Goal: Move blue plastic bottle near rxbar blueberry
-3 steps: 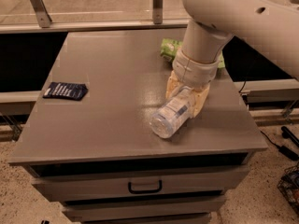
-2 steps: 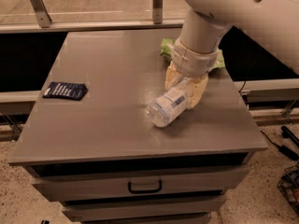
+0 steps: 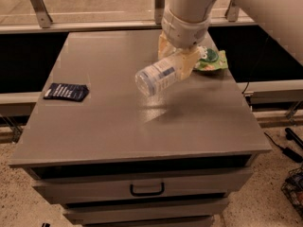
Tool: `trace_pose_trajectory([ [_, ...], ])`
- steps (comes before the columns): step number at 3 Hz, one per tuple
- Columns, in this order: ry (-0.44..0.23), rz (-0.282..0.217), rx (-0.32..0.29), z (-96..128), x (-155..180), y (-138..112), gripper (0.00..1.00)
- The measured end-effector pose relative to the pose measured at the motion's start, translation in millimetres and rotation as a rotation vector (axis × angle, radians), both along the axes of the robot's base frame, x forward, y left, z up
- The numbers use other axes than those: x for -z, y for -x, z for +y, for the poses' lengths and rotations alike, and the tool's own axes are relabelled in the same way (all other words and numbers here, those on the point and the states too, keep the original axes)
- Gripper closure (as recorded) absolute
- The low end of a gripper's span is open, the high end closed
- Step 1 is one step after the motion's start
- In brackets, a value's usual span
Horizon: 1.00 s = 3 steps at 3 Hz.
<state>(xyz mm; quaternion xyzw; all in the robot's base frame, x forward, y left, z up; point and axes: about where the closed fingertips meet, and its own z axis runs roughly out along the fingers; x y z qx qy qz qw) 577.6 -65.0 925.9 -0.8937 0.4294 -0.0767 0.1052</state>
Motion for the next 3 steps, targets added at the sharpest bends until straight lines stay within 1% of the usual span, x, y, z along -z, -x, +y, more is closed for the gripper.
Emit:
trace_pose_trajectory([
  [1,-0.001,-0.067,0.07,23.2,-16.3,-28.1,1.0],
  [2,-0.081,-0.154,0.111,84.2,-27.1,-69.1,1.0],
  [3,-0.081,-0.154,0.11,84.5,-27.1,-69.1,1.0],
])
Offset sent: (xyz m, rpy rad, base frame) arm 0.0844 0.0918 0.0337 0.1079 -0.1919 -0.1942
